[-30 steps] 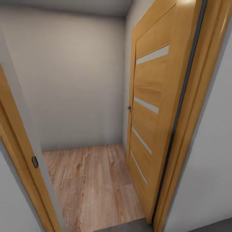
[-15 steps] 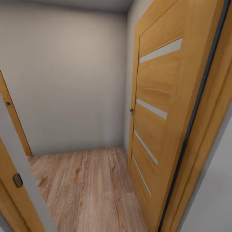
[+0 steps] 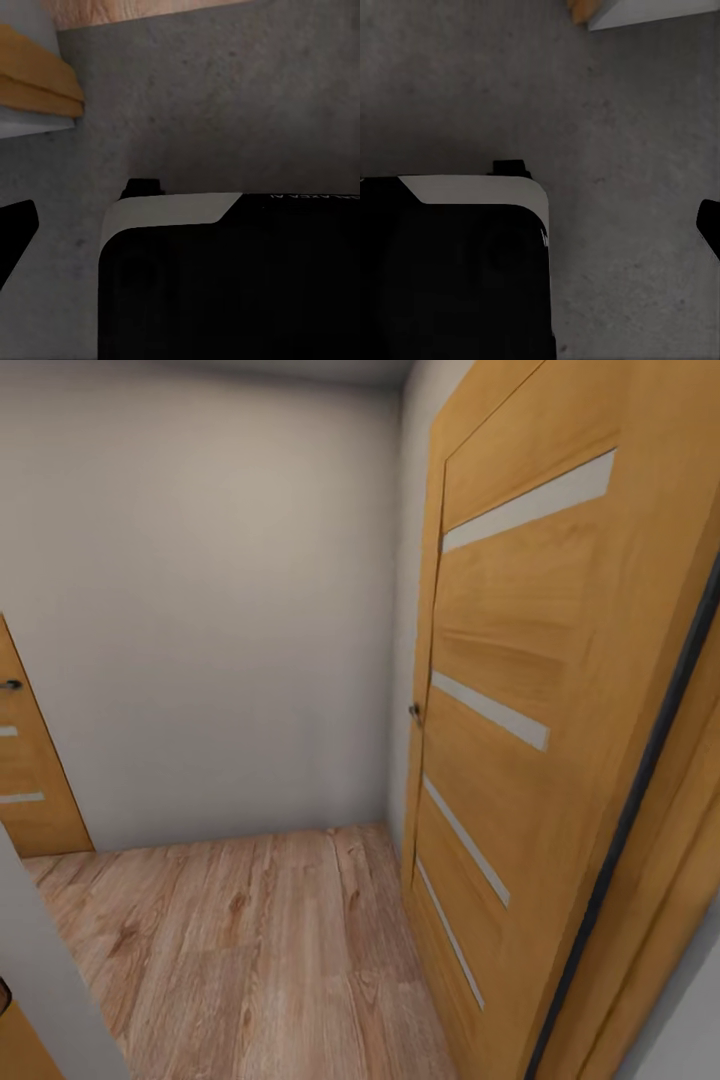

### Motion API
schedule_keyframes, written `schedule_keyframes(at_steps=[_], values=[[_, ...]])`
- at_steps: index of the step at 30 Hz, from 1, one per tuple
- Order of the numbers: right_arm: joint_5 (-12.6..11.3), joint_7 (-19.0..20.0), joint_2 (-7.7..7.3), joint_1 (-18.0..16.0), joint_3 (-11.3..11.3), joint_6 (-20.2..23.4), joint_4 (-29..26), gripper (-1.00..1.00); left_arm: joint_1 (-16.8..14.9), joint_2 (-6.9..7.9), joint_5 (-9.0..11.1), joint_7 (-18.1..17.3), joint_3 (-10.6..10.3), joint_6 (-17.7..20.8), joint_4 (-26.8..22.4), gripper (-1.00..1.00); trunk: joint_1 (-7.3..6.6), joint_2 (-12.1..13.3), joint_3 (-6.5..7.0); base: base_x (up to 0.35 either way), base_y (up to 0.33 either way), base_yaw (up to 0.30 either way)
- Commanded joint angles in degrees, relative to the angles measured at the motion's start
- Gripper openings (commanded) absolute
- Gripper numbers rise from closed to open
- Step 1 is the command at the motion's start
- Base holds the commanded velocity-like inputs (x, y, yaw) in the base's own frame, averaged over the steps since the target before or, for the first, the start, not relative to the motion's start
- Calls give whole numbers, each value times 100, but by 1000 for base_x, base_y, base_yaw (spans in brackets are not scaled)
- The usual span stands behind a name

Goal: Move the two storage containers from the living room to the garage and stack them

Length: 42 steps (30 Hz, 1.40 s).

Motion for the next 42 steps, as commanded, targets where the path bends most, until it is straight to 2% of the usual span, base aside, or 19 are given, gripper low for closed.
schedule_keyframes(at_steps=[1, 18, 36, 42], values=[[-49, -3, 5, -4, 46, -31, 17, 100, -5, -1, 0, 17, 6, -21, 8, 100, 1, -5, -7, 16, 0, 226], [-49, -3, 5, -5, 46, -31, 17, 100, -5, -3, 1, 17, 7, -21, 8, 100, 1, -5, -7, 2, 0, 254], [-49, -3, 5, -3, 48, -31, 17, 100, -5, -8, 1, 17, -1, -21, 8, 100, 1, -5, -7, 213, -120, 16], [-49, -3, 5, -5, 46, -31, 17, 100, -5, -1, 1, 17, 6, -21, 8, 100, 1, -5, -7, 76, -39, 45]])
